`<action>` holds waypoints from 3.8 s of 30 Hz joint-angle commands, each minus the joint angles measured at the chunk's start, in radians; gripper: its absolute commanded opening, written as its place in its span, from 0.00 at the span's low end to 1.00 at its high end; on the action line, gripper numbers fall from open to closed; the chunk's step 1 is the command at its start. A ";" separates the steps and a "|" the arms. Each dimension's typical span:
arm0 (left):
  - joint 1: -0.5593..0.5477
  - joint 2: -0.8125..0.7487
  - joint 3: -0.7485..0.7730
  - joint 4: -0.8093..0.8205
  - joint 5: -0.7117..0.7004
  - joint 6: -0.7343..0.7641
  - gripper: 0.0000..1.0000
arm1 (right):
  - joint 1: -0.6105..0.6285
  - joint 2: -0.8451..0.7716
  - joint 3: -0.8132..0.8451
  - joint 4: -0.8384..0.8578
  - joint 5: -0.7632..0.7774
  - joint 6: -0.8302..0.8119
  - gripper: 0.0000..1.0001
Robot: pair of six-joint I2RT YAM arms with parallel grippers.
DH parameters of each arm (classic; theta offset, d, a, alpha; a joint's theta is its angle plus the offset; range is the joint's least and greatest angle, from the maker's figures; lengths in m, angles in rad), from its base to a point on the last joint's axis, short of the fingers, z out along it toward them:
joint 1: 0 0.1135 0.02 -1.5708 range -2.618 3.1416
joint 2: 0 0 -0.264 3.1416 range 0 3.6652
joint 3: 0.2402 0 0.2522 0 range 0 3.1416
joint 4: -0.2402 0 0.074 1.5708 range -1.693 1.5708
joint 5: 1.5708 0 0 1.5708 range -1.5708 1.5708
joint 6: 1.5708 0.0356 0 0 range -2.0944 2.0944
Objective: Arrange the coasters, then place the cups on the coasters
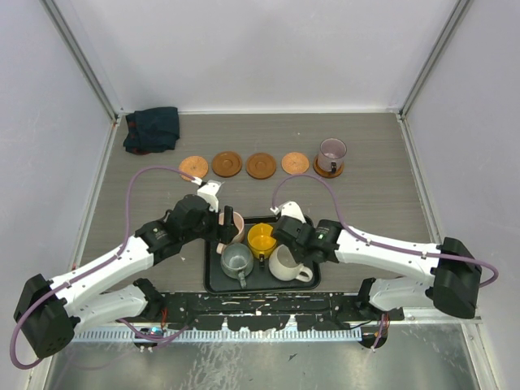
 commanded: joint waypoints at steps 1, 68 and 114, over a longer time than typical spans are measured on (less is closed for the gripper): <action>0.007 -0.006 0.003 0.030 0.008 0.000 0.75 | 0.023 -0.050 0.065 0.018 0.118 0.042 0.01; 0.007 0.013 -0.002 0.055 0.027 0.005 0.75 | -0.078 0.054 0.202 0.015 0.375 0.218 0.60; 0.006 0.005 -0.006 0.040 0.002 -0.003 0.76 | -0.066 0.046 -0.099 0.219 0.097 0.091 0.51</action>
